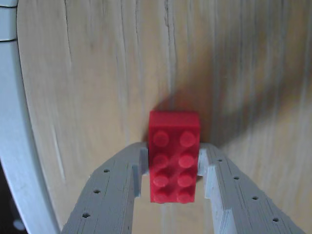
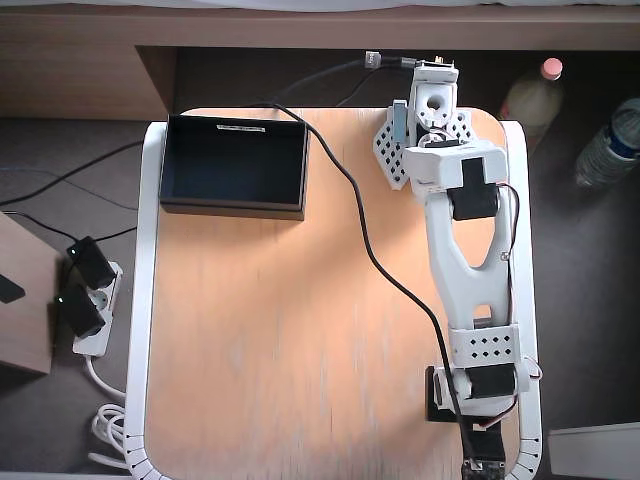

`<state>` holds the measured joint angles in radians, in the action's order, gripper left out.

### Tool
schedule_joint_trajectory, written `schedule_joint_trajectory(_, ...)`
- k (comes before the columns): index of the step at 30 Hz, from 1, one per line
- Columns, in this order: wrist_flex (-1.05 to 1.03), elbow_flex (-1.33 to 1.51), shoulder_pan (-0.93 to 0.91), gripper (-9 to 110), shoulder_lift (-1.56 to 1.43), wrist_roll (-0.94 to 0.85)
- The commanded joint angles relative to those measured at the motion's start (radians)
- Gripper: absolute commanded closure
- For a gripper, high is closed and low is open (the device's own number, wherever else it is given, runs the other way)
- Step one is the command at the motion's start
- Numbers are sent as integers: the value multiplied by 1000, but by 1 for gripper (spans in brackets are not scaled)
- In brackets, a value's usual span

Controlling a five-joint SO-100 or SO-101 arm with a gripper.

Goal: Grasp a lego block and put it in the bin.

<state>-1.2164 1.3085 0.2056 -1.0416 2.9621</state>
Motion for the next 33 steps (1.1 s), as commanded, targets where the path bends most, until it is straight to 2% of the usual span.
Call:
schedule_joint_trajectory(1,-31,-104,-29,101,-195,23)
schedule_joint_trajectory(19,-264,-101,-183,101,-500,49)
schedule_joint_trajectory(26,-367,-101,-387,101,-624,107)
schedule_joint_trajectory(33,-373,-104,-658,101,-676,178)
